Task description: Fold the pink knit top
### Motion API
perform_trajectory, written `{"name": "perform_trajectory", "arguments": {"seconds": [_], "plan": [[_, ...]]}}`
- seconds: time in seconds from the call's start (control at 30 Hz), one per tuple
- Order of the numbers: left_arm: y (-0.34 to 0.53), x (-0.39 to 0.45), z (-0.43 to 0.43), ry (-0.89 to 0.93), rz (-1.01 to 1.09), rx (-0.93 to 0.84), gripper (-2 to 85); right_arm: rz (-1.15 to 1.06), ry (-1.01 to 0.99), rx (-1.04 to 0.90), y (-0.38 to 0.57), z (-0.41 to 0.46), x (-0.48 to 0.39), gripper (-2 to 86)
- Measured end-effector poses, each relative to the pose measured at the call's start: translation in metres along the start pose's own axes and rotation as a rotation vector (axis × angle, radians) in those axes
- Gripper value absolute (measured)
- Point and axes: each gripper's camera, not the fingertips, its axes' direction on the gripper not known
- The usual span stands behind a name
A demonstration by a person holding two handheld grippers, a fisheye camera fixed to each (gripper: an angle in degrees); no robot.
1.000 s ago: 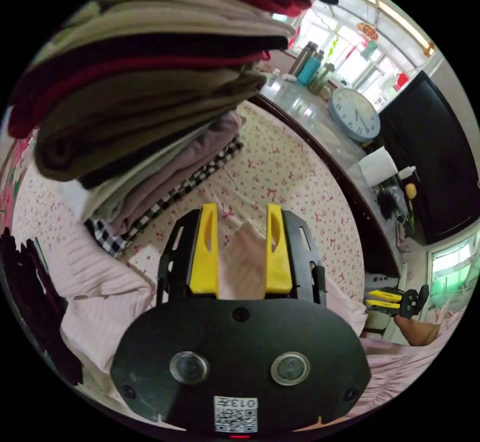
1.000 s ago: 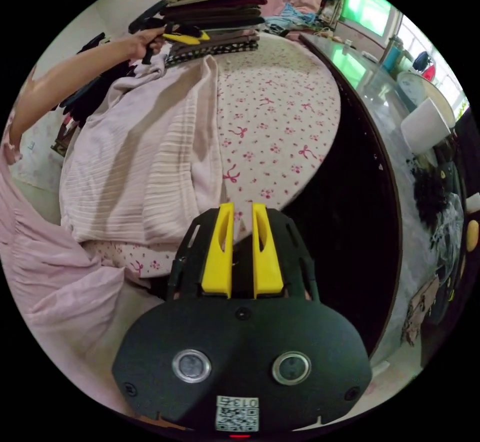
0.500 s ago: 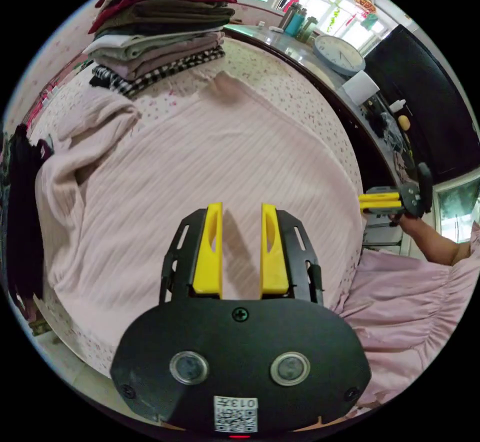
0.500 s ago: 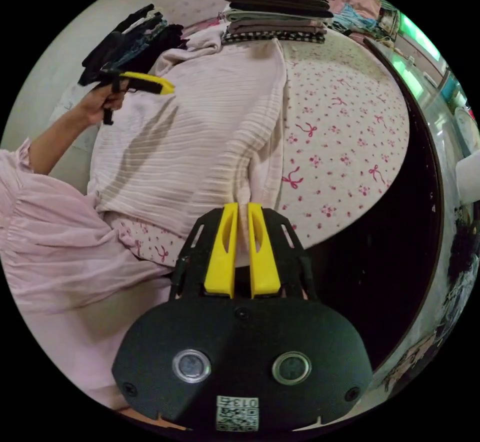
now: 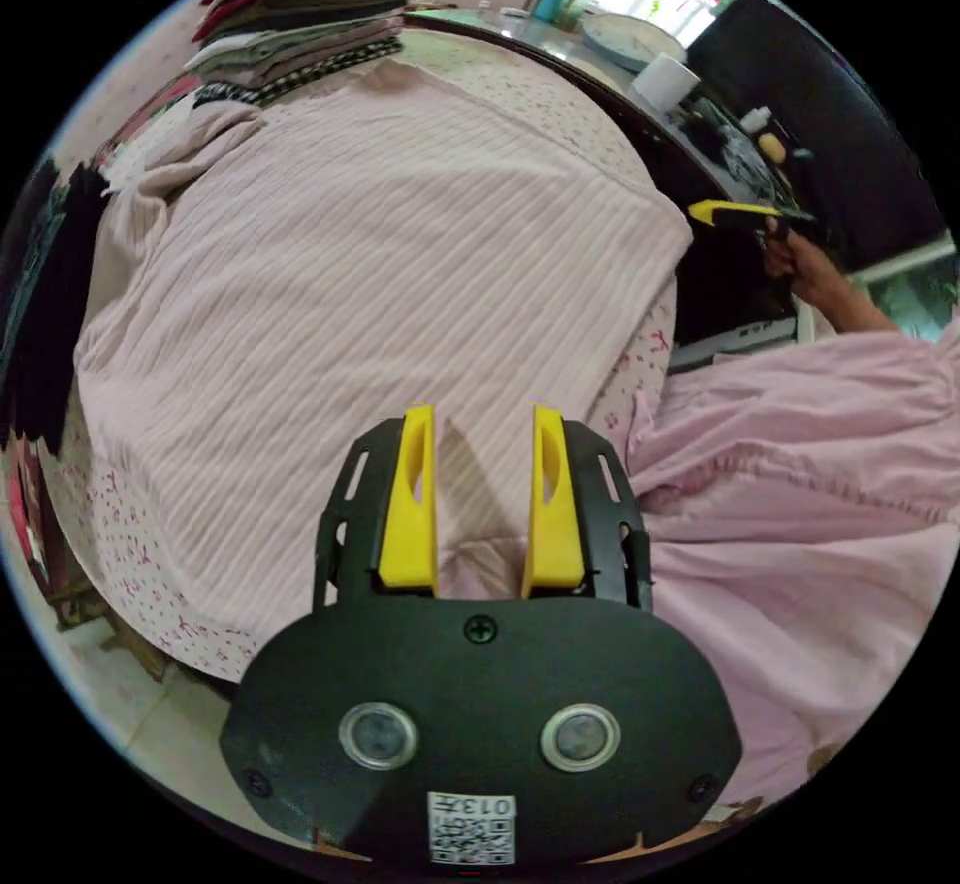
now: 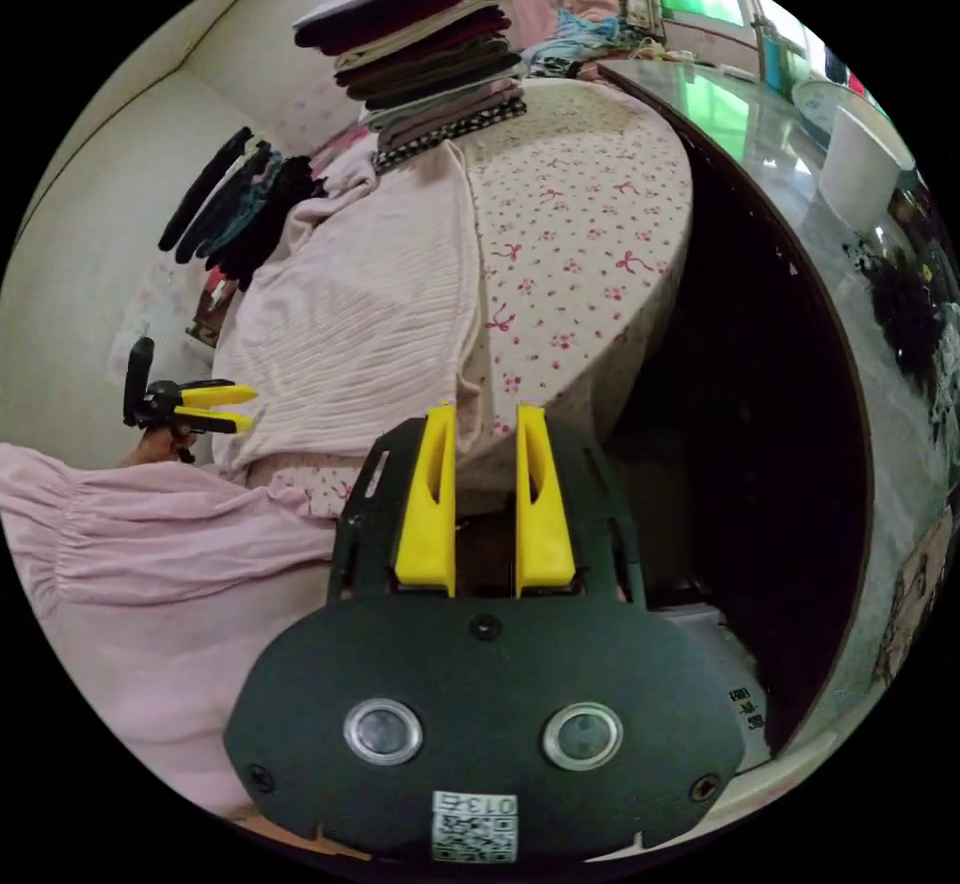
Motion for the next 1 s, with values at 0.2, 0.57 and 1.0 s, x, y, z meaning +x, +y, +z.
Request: {"name": "perform_trajectory", "arguments": {"seconds": [0.2, 0.57, 1.0], "plan": [[-0.004, 0.059, 0.017, -0.175, 0.214, -0.096, 14.9, -0.032, -0.097, -0.082, -0.005, 0.046, -0.007, 9.4], [-0.013, 0.037, -0.076, -0.020, 0.261, -0.033, 2.0, -0.268, -0.042, 0.119, -0.044, -0.018, -0.046, 2.2], [-0.003, -0.011, -0.058, 0.237, 0.136, 0.001, 6.6, -0.062, 0.078, -0.020, -0.055, 0.060, 0.021, 8.2]]}}
